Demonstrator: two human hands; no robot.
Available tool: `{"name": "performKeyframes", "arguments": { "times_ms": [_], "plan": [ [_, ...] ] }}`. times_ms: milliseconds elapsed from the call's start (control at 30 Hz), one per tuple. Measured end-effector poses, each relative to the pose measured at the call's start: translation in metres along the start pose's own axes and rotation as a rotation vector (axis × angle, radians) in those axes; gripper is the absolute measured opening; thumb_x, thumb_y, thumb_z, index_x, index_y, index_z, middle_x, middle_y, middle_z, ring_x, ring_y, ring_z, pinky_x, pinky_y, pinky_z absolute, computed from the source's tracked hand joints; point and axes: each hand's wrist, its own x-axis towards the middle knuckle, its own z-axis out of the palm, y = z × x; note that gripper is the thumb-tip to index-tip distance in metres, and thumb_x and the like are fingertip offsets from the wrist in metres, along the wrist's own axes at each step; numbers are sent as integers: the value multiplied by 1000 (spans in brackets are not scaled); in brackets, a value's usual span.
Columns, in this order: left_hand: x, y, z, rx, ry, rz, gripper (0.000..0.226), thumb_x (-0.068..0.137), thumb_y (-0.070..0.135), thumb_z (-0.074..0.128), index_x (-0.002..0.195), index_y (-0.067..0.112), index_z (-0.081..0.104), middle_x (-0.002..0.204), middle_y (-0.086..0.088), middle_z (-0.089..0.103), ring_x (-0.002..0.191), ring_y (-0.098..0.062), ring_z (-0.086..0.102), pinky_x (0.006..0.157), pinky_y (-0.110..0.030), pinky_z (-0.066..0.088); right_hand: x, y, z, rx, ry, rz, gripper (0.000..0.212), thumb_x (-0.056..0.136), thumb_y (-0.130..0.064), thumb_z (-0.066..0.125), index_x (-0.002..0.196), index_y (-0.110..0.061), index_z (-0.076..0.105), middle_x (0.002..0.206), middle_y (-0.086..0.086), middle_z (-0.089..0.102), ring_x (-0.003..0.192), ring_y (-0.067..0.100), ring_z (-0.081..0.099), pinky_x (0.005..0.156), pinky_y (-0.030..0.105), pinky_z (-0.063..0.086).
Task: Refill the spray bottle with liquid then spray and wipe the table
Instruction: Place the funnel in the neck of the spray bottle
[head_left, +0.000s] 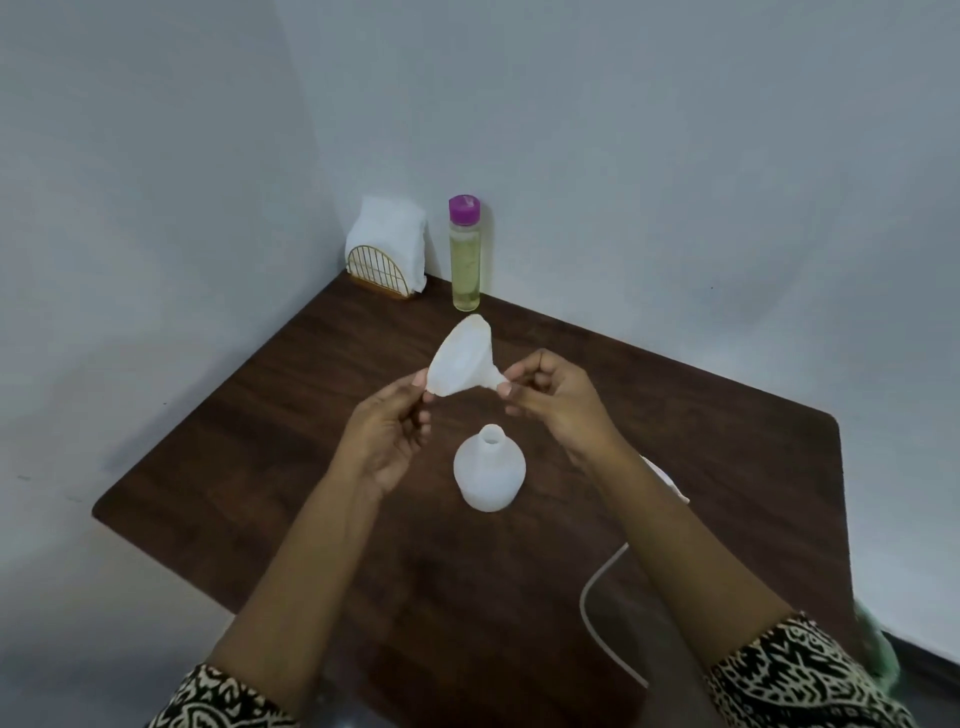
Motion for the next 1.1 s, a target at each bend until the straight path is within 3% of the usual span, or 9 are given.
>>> {"name": "performKeyframes", "arguments": {
  "times_ms": [133,267,400,600,733,833,967,1100],
  "plan": [
    [-6,3,-3,48,9,7,15,92,16,59,103,10,67,57,7,60,46,0,52,44,-12,46,-3,17,-1,-257,-112,-20,22,83,-16,71,104,-15,69,95,0,71,88,12,67,82,28,55],
    [-5,4,3,157,7,48,13,91,15,60,100,10,69,59,6,62,47,-1,53,45,-14,48,-2,22,-3,-356,-113,-27,25,83,-17,72,107,-13,71,100,0,73,94,14,67,87,35,55],
    [-2,5,8,273,-6,82,15,92,12,59,102,8,70,62,2,62,48,-4,53,44,-16,47,-4,26,-2,-346,-95,24,35,82,-16,73,116,-13,66,114,0,69,102,12,63,87,28,53],
    [-1,0,7,409,13,124,17,94,11,56,99,13,73,67,-1,64,52,-7,53,47,-19,48,-6,32,1,-322,-106,47,39,81,-16,74,118,-16,63,106,-8,64,95,5,59,69,10,45],
    [-1,-3,7,448,20,130,18,95,9,55,101,13,72,69,-2,64,54,-7,54,48,-19,48,-2,32,-7,-339,-34,24,29,87,-12,66,115,-16,65,105,-9,65,95,7,61,75,18,51],
    [1,-3,6,464,28,132,19,95,9,55,101,13,72,70,-2,64,56,-8,54,49,-19,48,-1,27,-17,-163,96,25,21,94,-9,54,103,-15,71,102,-5,71,95,11,64,82,31,54],
    [1,-3,6,486,29,128,19,95,9,55,100,15,72,75,-5,65,58,-9,54,50,-20,49,-4,20,-19,-44,71,45,19,95,-19,56,104,-12,70,102,-3,71,90,8,64,64,23,54],
    [1,-5,6,510,32,123,19,95,10,54,101,14,72,76,-4,66,60,-10,55,49,-20,49,-5,21,-18,-52,60,60,17,91,-15,62,105,-9,70,101,5,70,87,12,65,62,22,55]
  ]
}}
